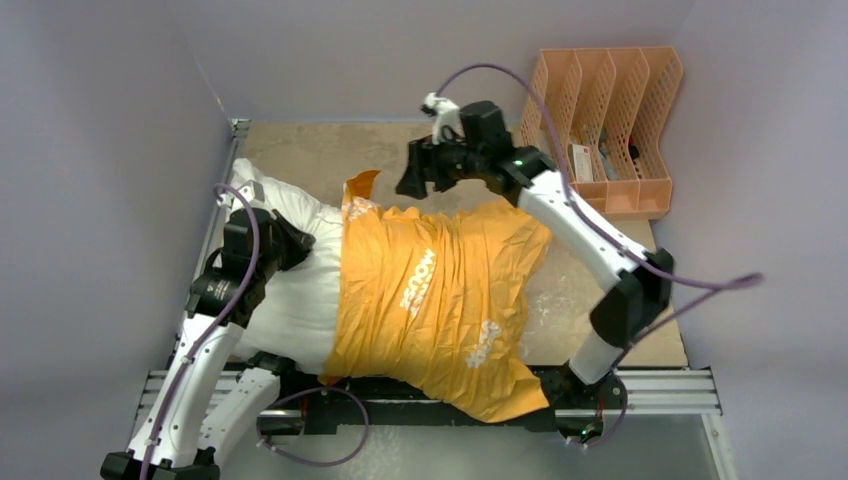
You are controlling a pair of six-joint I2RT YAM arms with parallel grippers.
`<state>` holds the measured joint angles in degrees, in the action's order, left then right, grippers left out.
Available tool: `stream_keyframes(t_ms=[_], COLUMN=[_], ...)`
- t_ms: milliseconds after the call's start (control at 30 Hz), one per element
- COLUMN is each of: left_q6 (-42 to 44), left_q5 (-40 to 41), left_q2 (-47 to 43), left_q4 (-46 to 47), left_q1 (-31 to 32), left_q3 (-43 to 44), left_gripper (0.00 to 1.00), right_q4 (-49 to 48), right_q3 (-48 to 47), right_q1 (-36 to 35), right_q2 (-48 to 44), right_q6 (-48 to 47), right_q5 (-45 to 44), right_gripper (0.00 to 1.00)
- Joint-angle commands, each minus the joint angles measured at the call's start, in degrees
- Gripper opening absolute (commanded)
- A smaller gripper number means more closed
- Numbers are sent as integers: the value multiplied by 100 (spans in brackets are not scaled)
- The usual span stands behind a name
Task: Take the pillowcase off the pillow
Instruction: Remove the pillow from the pillowcase.
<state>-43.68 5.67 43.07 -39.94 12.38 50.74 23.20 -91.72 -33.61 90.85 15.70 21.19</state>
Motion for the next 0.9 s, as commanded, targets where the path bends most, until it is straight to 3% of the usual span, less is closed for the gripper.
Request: stream_keyframes(t_ms=[0,100,200,300,333,367,533,800,833,867], left_q6=[299,299,299,324,325,306,111,105,98,101], left_q5=[110,118,215,278,322,418,1055,1000,964,936], left_q2=[-88,-84,-95,-110,-106,-88,-31,27,39,76], left_q4=[-625,-650,-729,-765,-781,-829,-1123,-949,-858,-785], left_q1=[-82,-82,-81,-87,-84,-85,-84,-86,-87,-85], left_q3=[-56,-14,26,15,13,15,40,33,49,78], left_gripper=[0,0,0,0,0,0,0,0,0,0], right_q4=[700,712,768,760,729,710,925,1101,963,911], right_q3=[-1128,-1172,-819,-269,34,312,1323,1226,1125,991], right_q1=[-809,-923,-928,-815,-691,-478,753,825,821,821], right_q2=[1271,1774,1715,1141,796,549,-466,-646,-623,-582], right_q6=[-540,-323,-413,-489,-523,-518,-587,-768,-733,-701], right_q5=[626,1054,1144,518,223,80,-638,-351,-287,-82], right_gripper=[78,78,66,32,9,0,0,0,5,17])
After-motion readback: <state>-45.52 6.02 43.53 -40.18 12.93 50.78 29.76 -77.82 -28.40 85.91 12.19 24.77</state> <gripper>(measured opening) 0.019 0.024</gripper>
